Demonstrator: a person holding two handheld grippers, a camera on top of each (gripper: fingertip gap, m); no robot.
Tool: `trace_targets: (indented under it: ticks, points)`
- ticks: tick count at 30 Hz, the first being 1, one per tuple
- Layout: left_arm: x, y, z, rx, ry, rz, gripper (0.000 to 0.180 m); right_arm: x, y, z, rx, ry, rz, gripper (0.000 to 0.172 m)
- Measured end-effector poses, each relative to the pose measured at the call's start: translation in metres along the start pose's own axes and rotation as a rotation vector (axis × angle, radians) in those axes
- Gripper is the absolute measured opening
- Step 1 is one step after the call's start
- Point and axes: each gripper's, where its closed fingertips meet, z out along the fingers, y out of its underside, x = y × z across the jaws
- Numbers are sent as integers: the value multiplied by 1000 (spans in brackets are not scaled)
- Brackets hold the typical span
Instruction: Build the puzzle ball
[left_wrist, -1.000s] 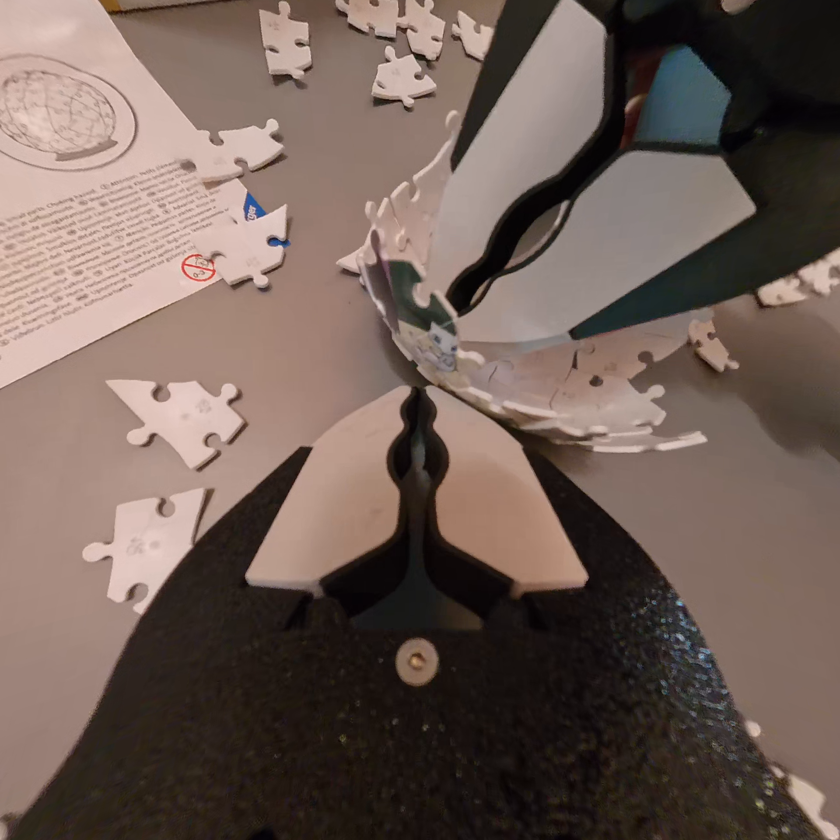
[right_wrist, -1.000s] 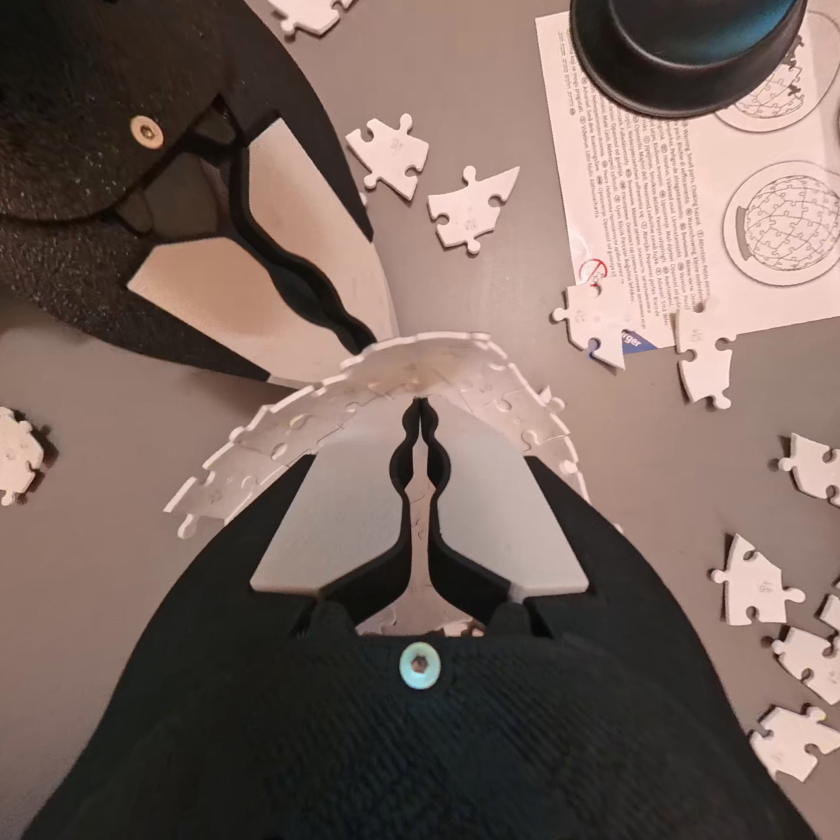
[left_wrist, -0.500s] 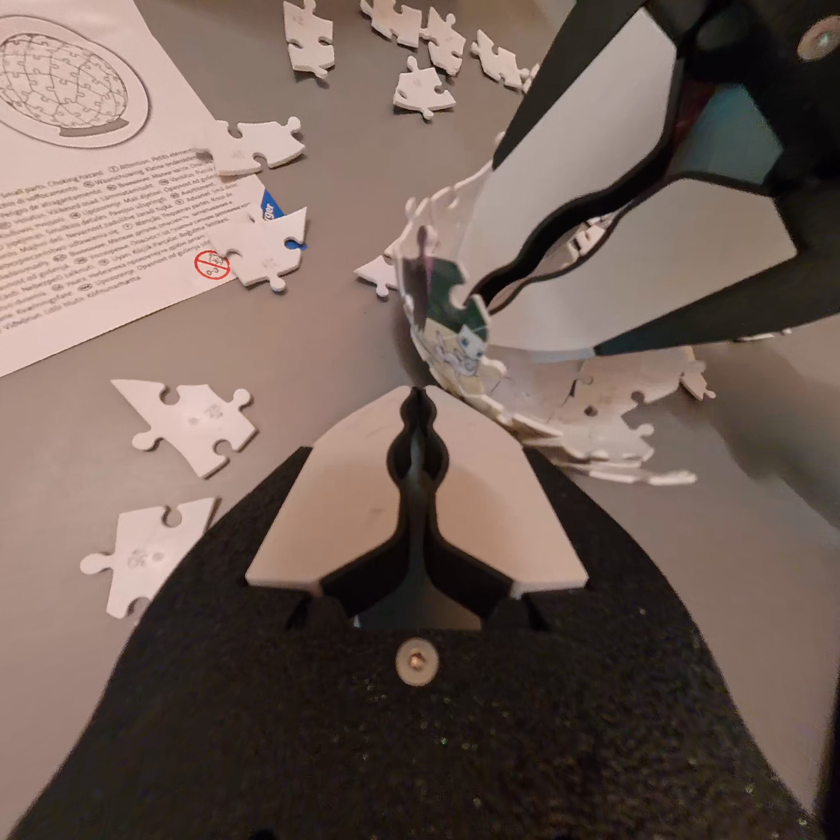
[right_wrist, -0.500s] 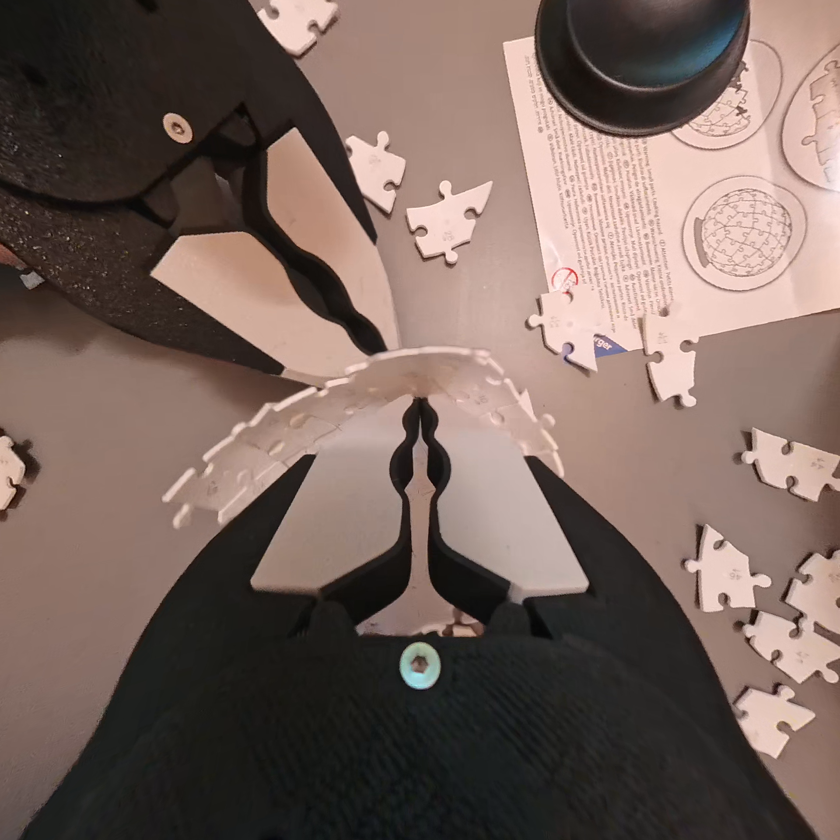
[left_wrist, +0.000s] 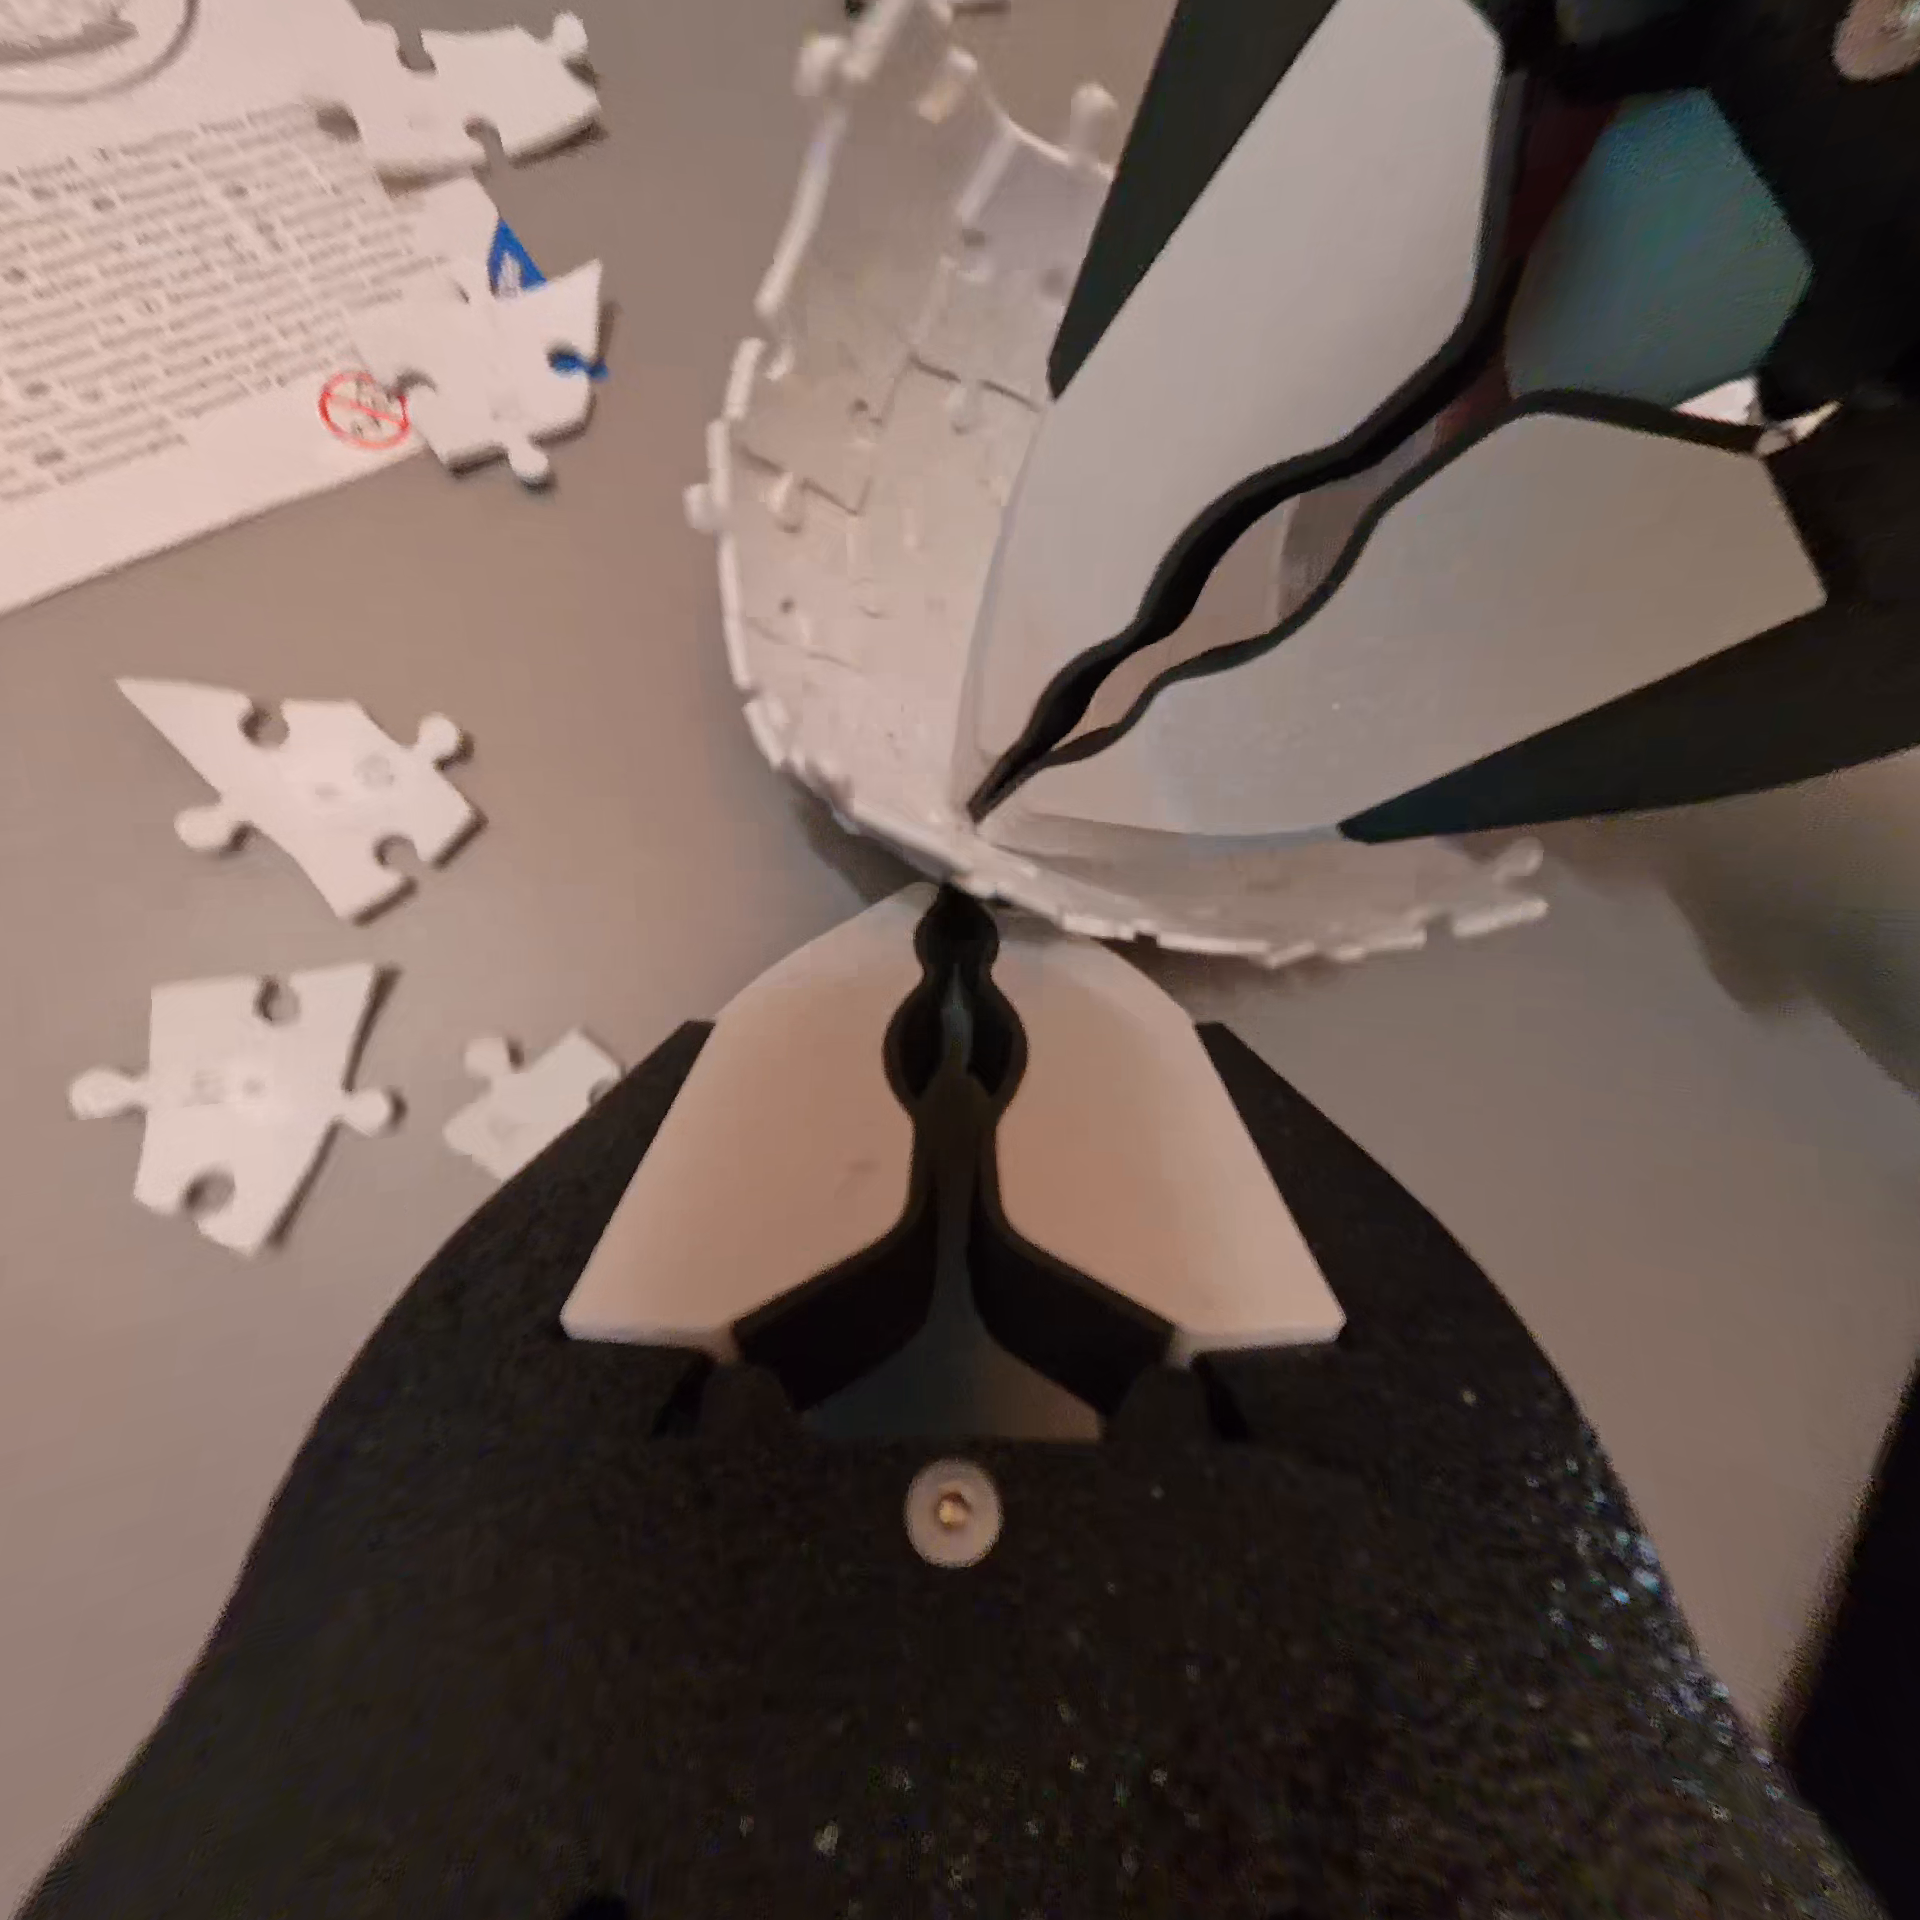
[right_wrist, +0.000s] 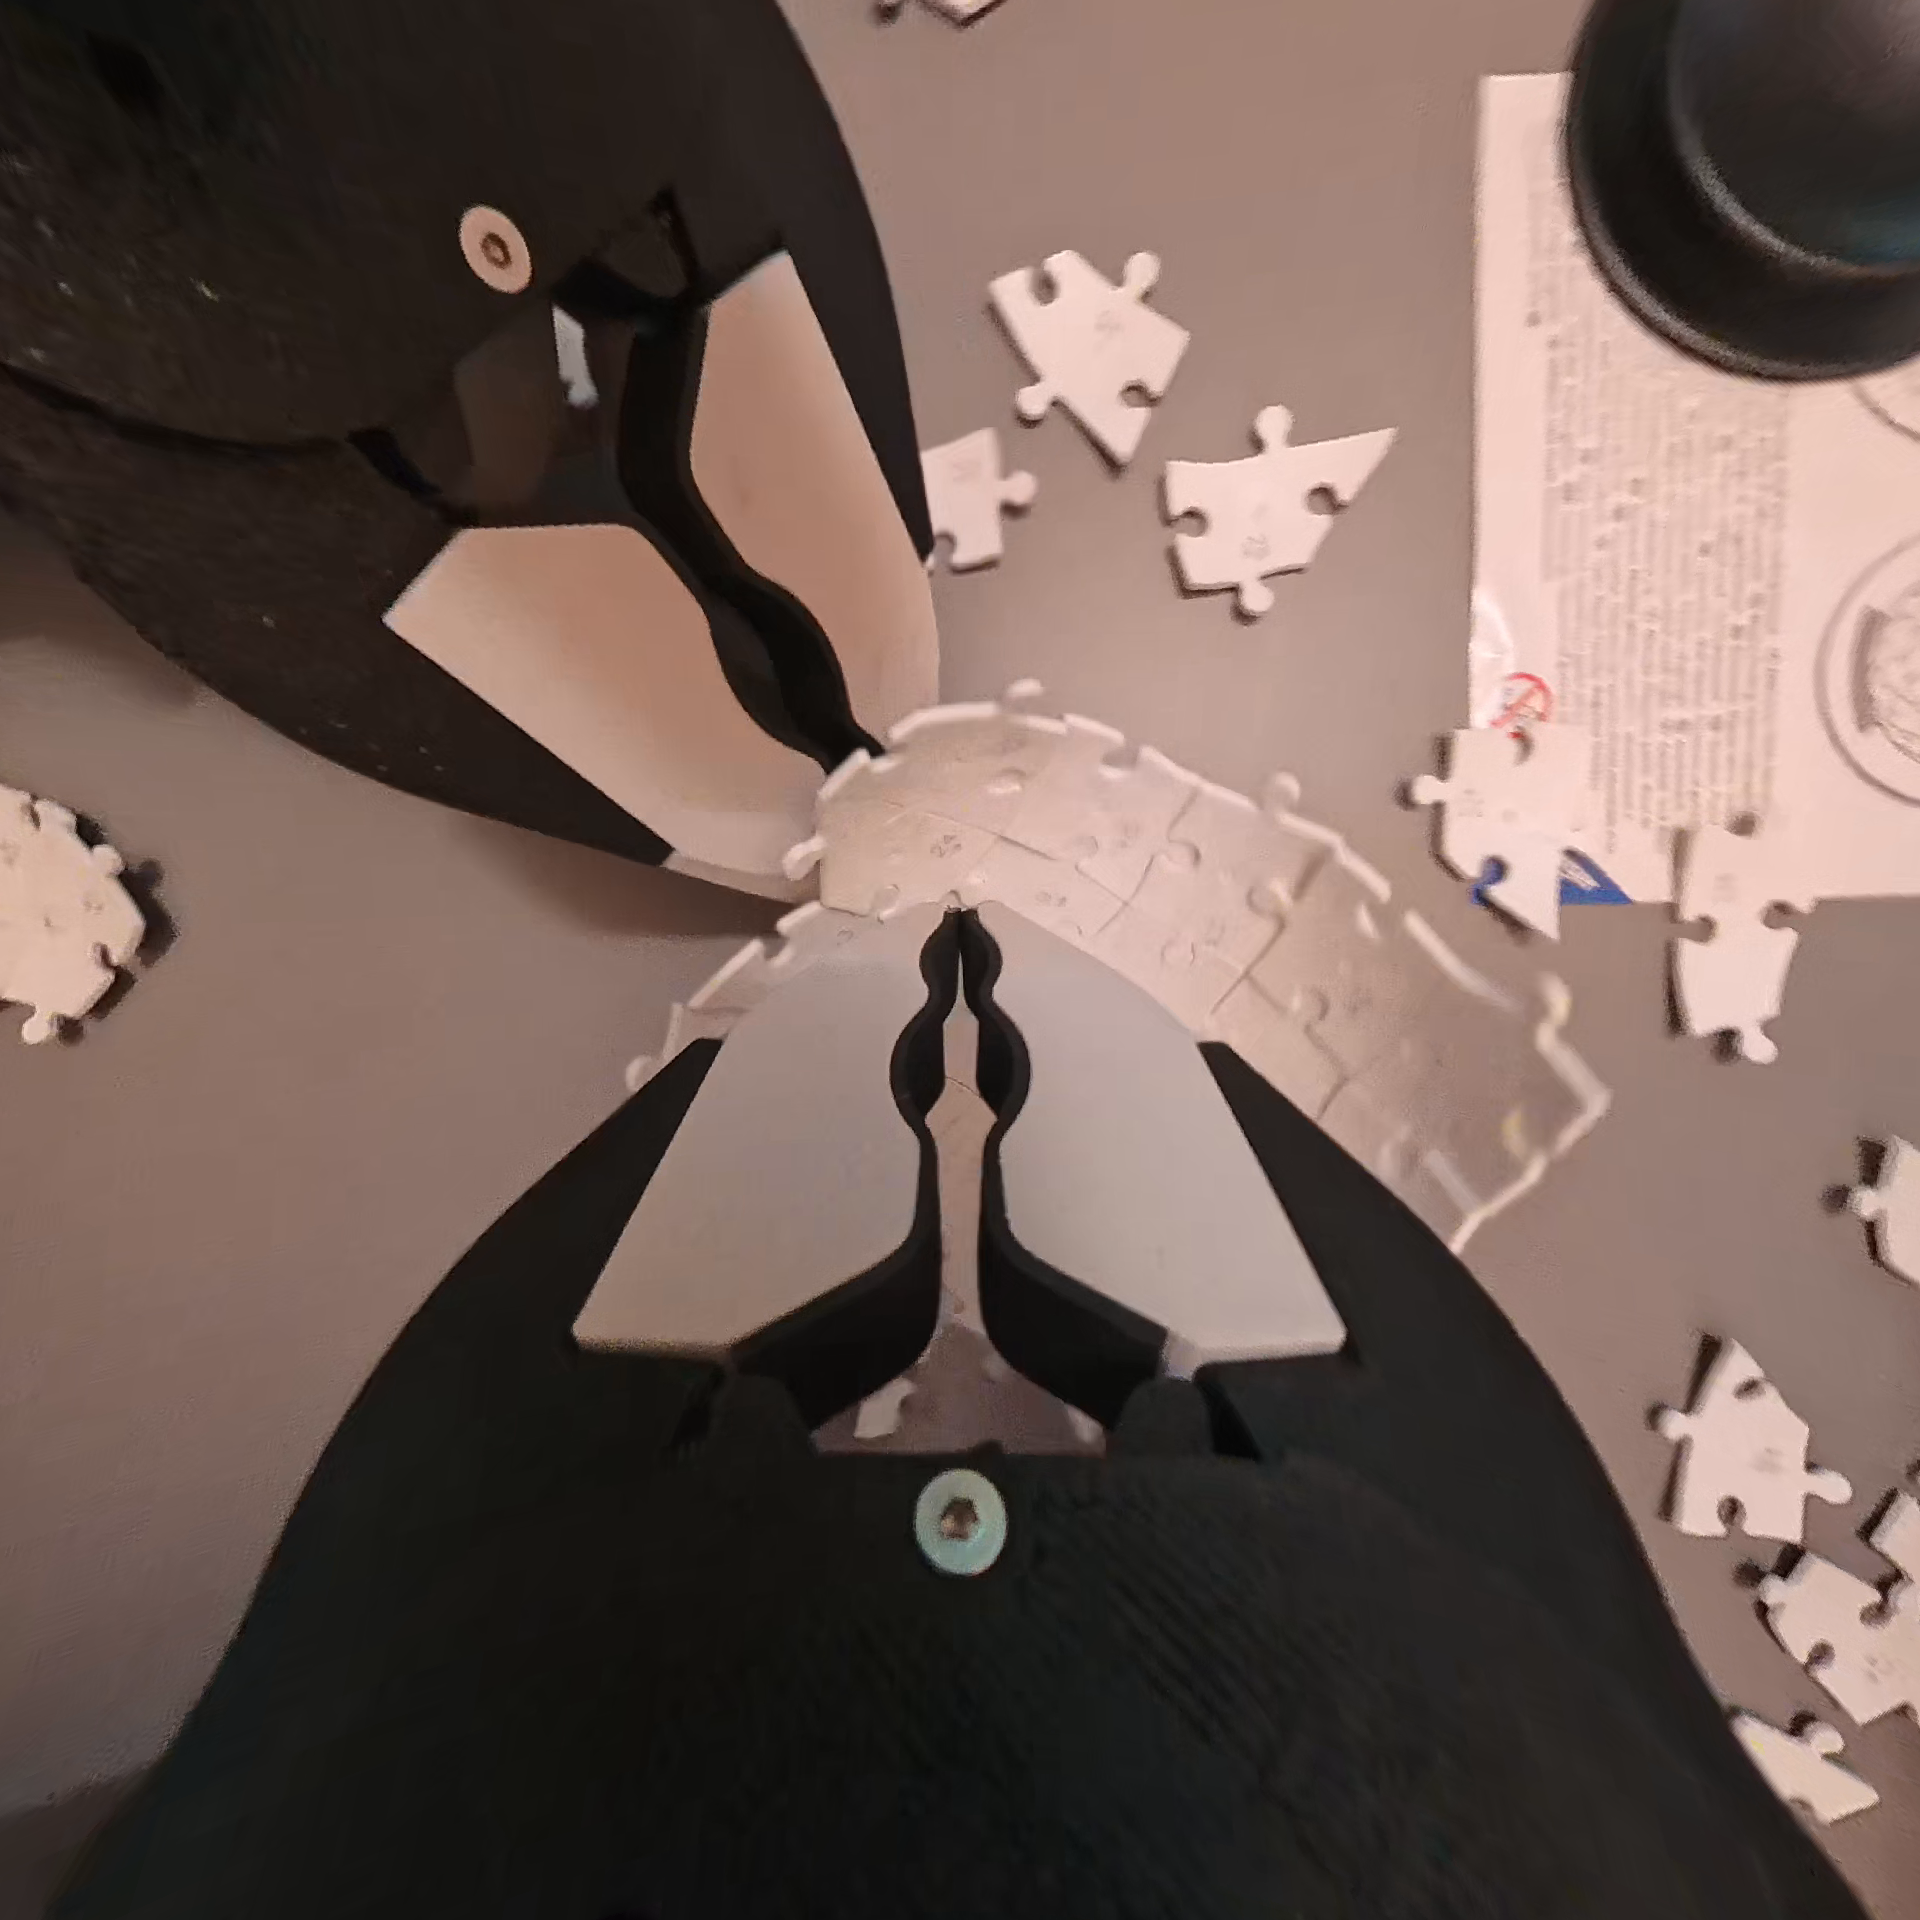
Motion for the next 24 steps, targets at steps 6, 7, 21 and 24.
trace_targets:
  ticks: [6,7,21,24]
  points:
    - [3,30,-30,-70,-73,-9,0,-14,6,7,-73,4,-124,0]
    - [0,34,-37,-86,-98,5,0,-16,6,7,-74,3,-129,0]
    - [25,-17,-24,-24,-199,321,0,-25,21,-3,-3,21,14,2]
    - [23,-16,-18,-56,-203,333,0,-21,26,-21,39,34,56,4]
